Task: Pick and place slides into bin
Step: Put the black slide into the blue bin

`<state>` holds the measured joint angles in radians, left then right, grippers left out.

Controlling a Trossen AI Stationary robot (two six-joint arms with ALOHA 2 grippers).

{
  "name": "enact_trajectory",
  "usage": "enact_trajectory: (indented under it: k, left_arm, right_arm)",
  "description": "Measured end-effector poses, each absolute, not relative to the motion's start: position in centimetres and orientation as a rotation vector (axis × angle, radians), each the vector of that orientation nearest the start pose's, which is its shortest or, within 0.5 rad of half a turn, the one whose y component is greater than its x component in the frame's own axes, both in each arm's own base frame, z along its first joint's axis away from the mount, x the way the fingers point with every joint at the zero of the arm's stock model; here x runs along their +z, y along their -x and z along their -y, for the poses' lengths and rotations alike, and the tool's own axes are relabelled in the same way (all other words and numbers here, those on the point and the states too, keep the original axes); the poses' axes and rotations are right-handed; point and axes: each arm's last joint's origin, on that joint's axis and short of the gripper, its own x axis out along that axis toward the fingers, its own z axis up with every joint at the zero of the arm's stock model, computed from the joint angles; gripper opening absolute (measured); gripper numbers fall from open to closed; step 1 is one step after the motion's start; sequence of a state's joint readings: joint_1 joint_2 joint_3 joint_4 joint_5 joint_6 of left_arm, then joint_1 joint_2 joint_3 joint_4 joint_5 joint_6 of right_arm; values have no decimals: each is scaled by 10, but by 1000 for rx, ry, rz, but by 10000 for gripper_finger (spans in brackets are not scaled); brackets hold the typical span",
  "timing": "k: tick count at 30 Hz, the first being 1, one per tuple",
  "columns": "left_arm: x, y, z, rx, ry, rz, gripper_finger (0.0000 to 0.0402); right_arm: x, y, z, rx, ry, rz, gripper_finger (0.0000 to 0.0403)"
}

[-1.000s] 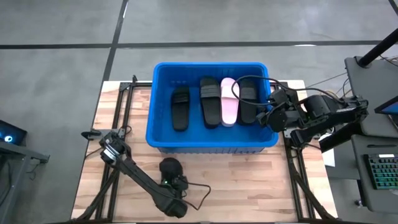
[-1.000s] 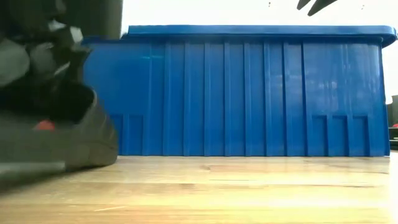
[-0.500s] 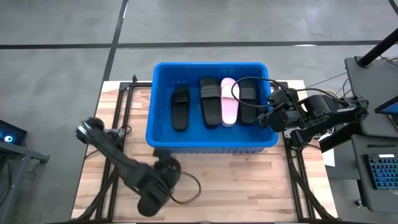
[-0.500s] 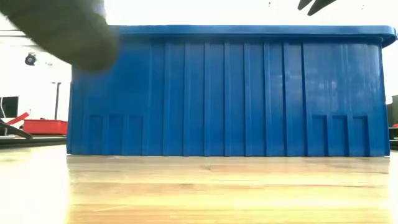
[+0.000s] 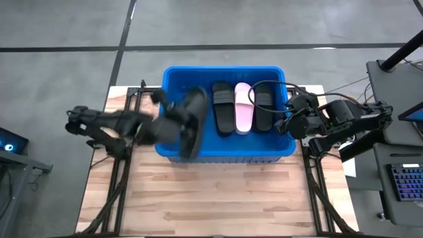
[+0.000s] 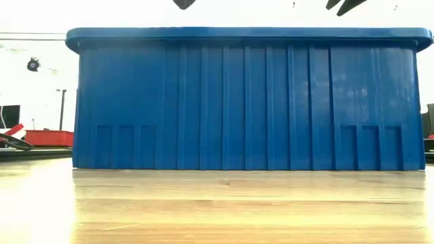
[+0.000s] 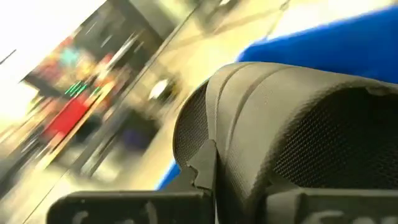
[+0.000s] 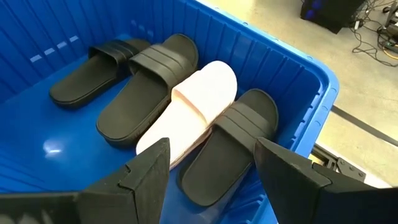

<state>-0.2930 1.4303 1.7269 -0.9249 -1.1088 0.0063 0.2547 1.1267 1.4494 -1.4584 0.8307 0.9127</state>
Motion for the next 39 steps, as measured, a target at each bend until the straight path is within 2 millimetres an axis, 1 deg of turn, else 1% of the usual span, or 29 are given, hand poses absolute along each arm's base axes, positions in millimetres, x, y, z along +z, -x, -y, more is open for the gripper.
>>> enact_trajectory:
  k: [4, 6, 10, 13, 15, 17, 19, 21, 23, 25, 31, 39]
  left_arm:
    - [426, -275, -7, 971, -411, -626, 0]
    - [411, -281, -35, 989, -408, -720, 0]
    - [368, -288, -81, 1027, -428, -930, 0]
    - [333, -289, -104, 1033, -470, -1083, 0]
    - [316, -293, -112, 995, -537, -1141, 0]
    - [300, -300, -115, 923, -619, -1171, 0]
    - [289, -308, -116, 852, -662, -1146, 0]
    - [282, -311, -117, 826, -704, -1131, 0]
    - [279, -315, -119, 840, -708, -1080, 0]
    - [273, -311, -123, 809, -705, -1119, 0]
    - [255, -315, -137, 779, -677, -1163, 0]
    - [217, -324, -154, 741, -661, -1281, 0]
  right_arm:
    - [398, -156, -19, -883, -225, -644, 224]
    - [398, -156, -18, -883, -225, -643, 224]
    - [398, -156, -18, -884, -224, -641, 224]
    - [399, -155, -18, -884, -226, -639, 224]
    - [399, -155, -18, -884, -226, -638, 224]
    - [399, -154, -18, -883, -223, -640, 224]
    - [399, -154, -18, -880, -211, -646, 224]
    - [399, -154, -18, -877, -204, -650, 224]
    - [399, -154, -18, -876, -203, -650, 224]
    - [399, -154, -18, -877, -204, -650, 224]
    - [398, -155, -18, -873, -193, -655, 224]
    - [399, -153, -18, -865, -179, -660, 224]
